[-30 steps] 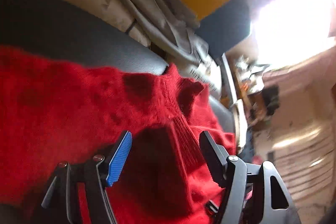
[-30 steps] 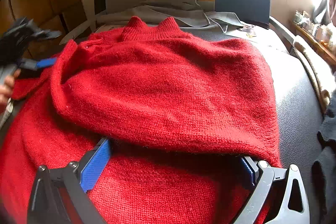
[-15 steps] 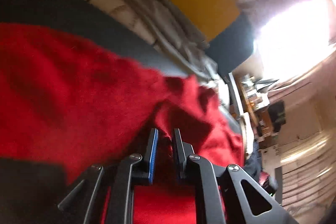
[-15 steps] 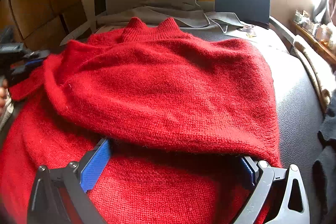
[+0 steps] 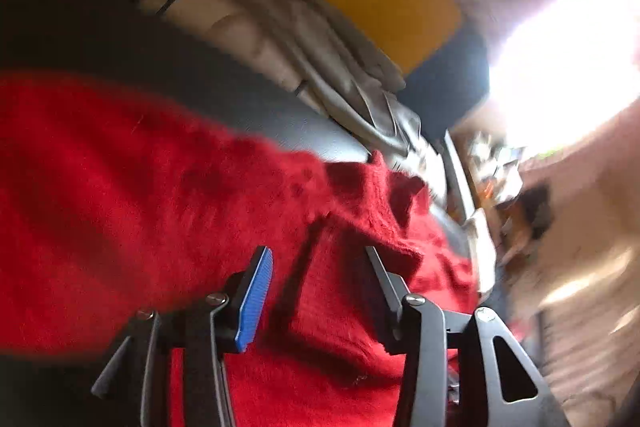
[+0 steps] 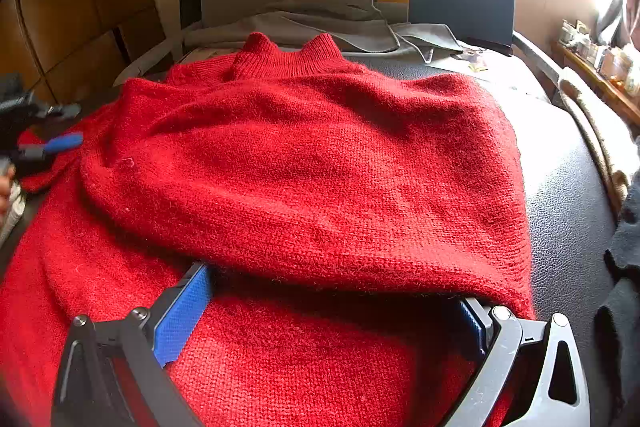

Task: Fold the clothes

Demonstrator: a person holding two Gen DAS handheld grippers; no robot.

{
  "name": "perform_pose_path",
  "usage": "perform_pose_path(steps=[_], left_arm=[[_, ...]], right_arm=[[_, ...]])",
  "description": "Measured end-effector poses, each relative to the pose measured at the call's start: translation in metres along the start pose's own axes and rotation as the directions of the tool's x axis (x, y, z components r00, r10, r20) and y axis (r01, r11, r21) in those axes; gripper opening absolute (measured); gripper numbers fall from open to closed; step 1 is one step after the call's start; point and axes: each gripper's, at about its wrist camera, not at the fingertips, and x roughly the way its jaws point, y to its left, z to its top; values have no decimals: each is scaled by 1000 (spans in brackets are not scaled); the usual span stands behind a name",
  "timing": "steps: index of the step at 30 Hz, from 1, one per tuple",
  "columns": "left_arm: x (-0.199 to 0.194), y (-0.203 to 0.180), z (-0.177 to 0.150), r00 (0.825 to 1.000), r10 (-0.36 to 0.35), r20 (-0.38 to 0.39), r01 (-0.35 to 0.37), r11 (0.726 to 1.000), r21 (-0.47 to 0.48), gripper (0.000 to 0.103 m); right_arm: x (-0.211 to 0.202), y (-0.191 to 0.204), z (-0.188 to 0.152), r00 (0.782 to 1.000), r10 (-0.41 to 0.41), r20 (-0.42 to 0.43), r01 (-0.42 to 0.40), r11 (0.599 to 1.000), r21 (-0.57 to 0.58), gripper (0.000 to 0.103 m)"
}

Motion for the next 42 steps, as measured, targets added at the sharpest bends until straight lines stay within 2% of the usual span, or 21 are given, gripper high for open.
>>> perform_pose_path(steps=[3,5,6,7,8,9,12,14,16,18,20,22,25,28,30,33,35,37,40,42], left_arm=[[26,-18,4,988,88,-125,-69,987,148,48],[36,-30,-4,983,102,-153,-70,977,203,45],[41,-35,-7,980,110,-165,-70,971,230,37],[40,-40,-10,981,129,-146,-88,962,260,17],[40,-41,-11,981,138,-134,-101,962,255,5],[35,-35,-13,985,128,-115,-103,974,203,4],[9,-13,-17,993,116,0,-116,990,76,4],[-1,-3,-23,992,115,42,-116,993,6,4],[-5,5,-33,983,176,55,-176,984,-8,4],[-5,13,-34,980,195,41,-194,981,-33,4],[-10,15,-33,973,225,53,-221,973,-60,17],[-23,8,-30,963,254,92,-247,966,-77,22],[-31,-14,-35,974,192,121,-193,981,-9,27],[-19,-45,-45,975,198,104,-212,966,147,29],[-4,-58,-51,978,193,72,-204,956,210,29],[14,-71,-59,978,202,45,-207,945,253,29],[22,-72,-63,977,211,35,-213,941,265,29],[30,-72,-67,972,234,33,-234,933,275,29],[30,-70,-77,973,224,62,-232,926,299,29],[26,-68,-85,972,218,83,-233,922,309,29]], right_arm=[[0,-1,0,1000,3,1,-3,1000,2,103],[0,-1,0,1000,5,2,-5,1000,5,103],[0,-1,0,1000,6,3,-6,1000,6,103],[0,-1,-1,1000,7,3,-7,1000,7,103],[0,-1,0,1000,7,3,-7,1000,7,103],[0,-1,0,1000,7,3,-7,1000,7,103],[1,-1,0,1000,5,3,-5,1000,6,103],[1,-1,0,1000,5,3,-5,1000,6,103],[1,-1,0,1000,5,4,-5,1000,6,103],[1,-1,0,1000,4,4,-4,1000,7,103],[1,0,0,1000,0,1,0,1000,5,103],[-1,1,-1,1000,-6,-11,7,1000,4,103],[-15,0,-8,999,41,-27,-41,999,10,103],[-44,-19,-22,993,117,3,-117,989,88,103],[-62,-37,-29,994,102,25,-104,985,137,103],[-77,-53,-15,992,105,66,-115,978,174,103],[-74,-55,6,987,130,90,-144,975,172,103],[-55,-52,24,987,138,78,-149,974,168,103],[-27,-47,52,987,150,60,-158,974,163,103],[-7,-49,58,992,123,28,-126,977,172,103]])
